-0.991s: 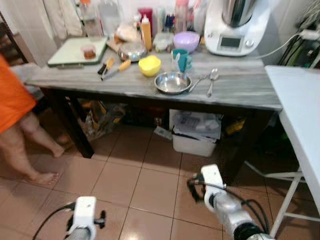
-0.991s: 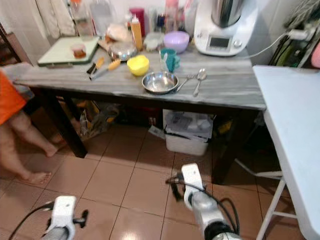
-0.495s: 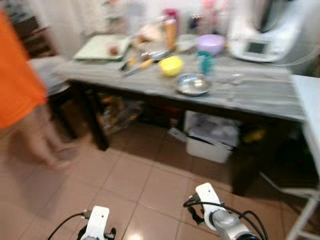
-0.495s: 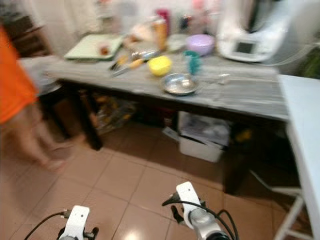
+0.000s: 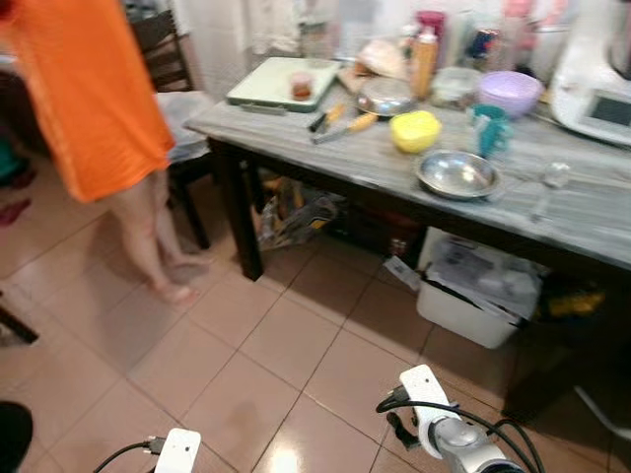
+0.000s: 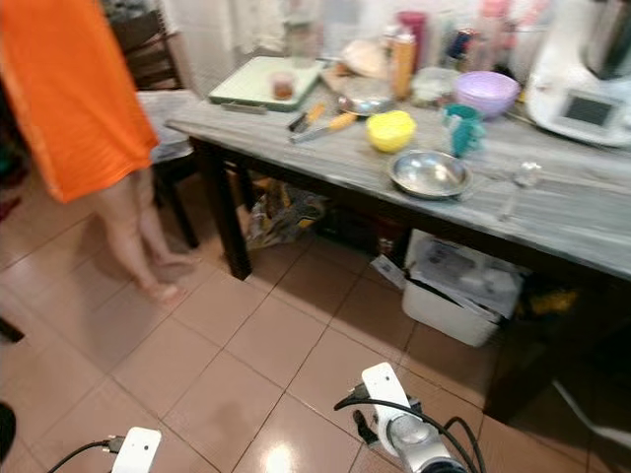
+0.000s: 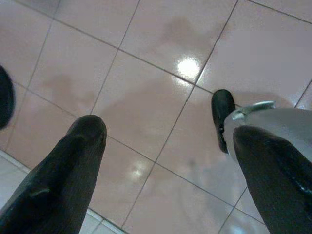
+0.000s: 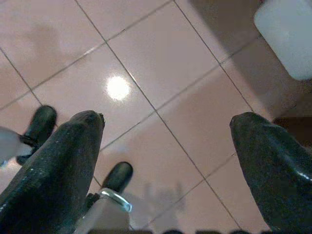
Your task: Setting the table
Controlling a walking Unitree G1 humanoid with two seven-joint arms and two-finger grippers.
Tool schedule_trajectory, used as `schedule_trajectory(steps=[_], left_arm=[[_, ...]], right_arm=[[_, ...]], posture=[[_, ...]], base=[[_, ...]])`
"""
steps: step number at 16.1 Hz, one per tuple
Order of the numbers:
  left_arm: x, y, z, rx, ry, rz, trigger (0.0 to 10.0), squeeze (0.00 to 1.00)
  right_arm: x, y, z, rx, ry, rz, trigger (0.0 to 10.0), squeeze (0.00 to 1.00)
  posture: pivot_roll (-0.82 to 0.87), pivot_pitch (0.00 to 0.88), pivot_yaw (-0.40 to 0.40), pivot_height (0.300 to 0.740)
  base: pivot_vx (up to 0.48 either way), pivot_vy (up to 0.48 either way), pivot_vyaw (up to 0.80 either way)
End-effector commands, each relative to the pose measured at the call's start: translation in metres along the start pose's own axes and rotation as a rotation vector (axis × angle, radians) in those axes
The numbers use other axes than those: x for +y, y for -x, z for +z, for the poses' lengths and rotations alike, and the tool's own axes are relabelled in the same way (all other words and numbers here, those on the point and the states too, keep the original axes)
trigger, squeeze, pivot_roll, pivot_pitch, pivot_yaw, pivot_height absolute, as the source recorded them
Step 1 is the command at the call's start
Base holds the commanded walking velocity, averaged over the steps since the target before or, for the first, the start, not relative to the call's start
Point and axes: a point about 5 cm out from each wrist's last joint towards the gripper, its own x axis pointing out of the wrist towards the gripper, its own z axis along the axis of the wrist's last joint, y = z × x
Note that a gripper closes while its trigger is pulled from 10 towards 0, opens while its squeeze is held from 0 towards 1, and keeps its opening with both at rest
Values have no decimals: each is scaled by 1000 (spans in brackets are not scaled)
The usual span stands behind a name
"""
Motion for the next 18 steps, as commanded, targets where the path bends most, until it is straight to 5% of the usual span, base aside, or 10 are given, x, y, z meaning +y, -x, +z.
schedule_trajectory(steps=[1,9,18], left_arm=[[1,0,2,-6,-6,6,10000,0],[4,1,-3,12,-36,12,10000,0],[6,1,-6,41,52,32,10000,0]], right_arm=[[1,0,1,-1,11,11,10000,0],[9,-1,4,-4,71,52,10000,0],[16,-1,0,2,146,100,10000,0]], posture=[[-132,0,48,740],[-131,0,52,740],[-113,0,38,740]], base=[[0,0,800],[0,0,800],[0,0,800]])
